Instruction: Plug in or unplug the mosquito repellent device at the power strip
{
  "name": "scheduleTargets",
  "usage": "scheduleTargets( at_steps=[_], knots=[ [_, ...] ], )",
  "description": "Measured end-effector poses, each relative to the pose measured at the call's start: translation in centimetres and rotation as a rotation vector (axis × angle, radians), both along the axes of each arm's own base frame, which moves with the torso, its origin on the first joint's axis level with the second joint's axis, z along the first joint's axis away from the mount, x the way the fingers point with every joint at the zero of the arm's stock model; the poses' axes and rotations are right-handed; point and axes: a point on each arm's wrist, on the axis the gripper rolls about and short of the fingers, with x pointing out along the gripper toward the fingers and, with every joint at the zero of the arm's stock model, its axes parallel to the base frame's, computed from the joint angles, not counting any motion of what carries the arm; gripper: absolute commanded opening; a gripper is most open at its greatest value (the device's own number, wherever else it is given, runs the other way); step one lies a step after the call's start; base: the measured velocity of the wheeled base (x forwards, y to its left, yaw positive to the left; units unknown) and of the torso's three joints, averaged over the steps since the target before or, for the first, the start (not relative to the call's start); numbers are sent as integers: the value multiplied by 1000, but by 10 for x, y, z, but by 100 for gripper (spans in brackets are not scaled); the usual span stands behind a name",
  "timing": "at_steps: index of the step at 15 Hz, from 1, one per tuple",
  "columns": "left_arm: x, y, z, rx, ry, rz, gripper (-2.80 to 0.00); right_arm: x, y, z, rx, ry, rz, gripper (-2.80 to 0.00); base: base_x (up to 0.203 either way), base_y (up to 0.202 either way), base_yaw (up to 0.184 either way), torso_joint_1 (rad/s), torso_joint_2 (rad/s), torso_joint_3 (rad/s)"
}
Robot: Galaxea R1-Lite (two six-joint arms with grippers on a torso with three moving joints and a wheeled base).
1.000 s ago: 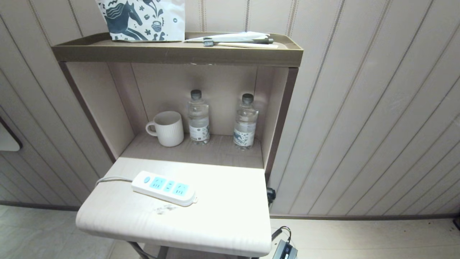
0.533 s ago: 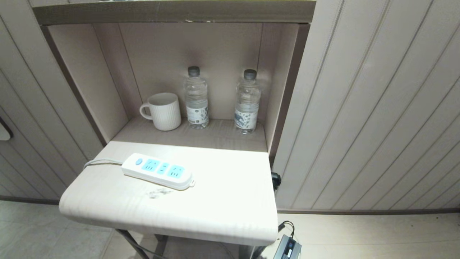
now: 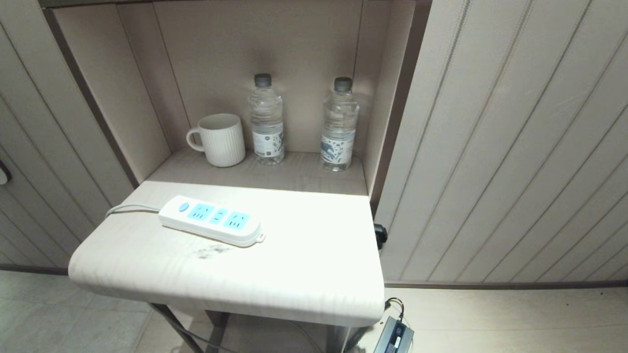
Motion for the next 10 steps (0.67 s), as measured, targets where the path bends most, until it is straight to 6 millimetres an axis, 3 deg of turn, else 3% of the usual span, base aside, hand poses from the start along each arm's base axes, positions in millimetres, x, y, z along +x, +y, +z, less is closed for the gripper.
scheduleTargets(
  at_steps=[10],
  knots=[
    [1, 0, 0, 0, 3, 1, -280, 0, 0, 0, 0, 0, 0, -280, 0, 0, 0, 0, 0, 0]
  ],
)
